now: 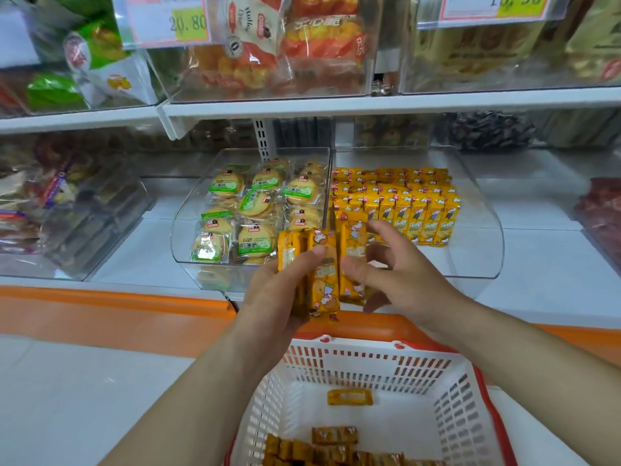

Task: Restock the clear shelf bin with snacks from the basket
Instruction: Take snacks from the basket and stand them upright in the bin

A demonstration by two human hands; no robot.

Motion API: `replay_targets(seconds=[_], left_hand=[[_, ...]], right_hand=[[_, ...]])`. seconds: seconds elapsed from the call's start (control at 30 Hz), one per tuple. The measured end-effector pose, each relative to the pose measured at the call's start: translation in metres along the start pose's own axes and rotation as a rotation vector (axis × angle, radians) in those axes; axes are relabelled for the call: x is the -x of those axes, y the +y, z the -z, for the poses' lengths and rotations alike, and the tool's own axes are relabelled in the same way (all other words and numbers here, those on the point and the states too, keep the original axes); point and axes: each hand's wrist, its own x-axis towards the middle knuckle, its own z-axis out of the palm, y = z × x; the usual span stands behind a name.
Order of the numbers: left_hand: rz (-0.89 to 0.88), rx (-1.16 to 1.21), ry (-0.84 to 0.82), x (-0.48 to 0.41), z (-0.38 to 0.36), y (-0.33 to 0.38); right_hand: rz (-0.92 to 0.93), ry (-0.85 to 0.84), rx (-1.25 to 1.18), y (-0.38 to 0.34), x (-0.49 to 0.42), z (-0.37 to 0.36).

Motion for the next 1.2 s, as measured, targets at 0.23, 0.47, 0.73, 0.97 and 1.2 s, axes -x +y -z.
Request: replay_targets(seconds=[0.23, 0.47, 0.73, 0.97, 1.2], left_hand=[[-0.025, 0.035, 0.095, -0.007, 0.013, 0.002], [-0.028, 0.054, 0.123, -0.008, 0.012, 0.011], [-0.046, 0.055, 0.139, -0.012, 0.016, 0.009], [-0.054, 0.063, 0.126, -0.015, 0.019, 0.008], [-0.052, 0.063, 0.113, -0.015, 0.017, 0.006]], right_hand=[[0.096, 0.219, 0.055, -0.003, -0.028, 0.035], [0.128, 0.331, 0.571, 0.01, -0.092, 0.061], [0.088, 0.379, 0.943, 0.028, -0.148, 0.044], [0.098, 0.376, 1.019, 0.041, -0.158, 0.039], [0.146, 0.389, 1.002, 0.02, -0.121, 0.051]])
